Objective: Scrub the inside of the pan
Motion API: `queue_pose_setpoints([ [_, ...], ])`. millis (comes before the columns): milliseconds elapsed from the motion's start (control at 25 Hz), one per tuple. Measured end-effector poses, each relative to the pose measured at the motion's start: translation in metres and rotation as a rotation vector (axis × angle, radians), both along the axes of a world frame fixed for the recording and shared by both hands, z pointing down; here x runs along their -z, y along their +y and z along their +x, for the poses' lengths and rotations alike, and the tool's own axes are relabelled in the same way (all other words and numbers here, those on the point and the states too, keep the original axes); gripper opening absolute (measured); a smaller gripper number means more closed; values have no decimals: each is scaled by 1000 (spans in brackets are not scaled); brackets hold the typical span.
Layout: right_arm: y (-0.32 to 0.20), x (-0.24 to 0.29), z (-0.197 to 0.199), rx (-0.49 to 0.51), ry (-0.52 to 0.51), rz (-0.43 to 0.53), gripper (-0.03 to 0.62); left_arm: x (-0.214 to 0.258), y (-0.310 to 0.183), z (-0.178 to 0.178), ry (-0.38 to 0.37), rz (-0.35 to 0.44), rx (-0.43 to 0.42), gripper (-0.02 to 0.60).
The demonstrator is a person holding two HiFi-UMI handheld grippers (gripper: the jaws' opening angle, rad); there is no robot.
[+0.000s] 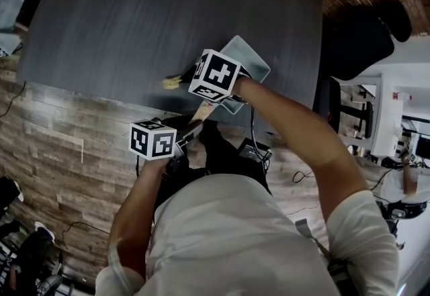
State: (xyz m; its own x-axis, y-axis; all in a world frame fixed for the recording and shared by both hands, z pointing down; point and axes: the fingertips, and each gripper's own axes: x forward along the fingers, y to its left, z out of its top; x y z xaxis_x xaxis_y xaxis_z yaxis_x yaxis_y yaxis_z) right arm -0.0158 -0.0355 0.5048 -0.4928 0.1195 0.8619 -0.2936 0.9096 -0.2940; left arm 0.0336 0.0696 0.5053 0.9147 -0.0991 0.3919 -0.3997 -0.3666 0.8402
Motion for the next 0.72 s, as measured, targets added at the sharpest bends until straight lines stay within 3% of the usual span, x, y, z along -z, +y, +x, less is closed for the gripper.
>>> queue_pose_setpoints([
  [360, 15, 20, -11, -8, -78, 23, 31, 0, -5, 4, 6, -3, 19, 112],
  [720, 30, 14, 23, -35, -33, 59, 32, 0, -8, 6, 10, -9, 30, 112],
])
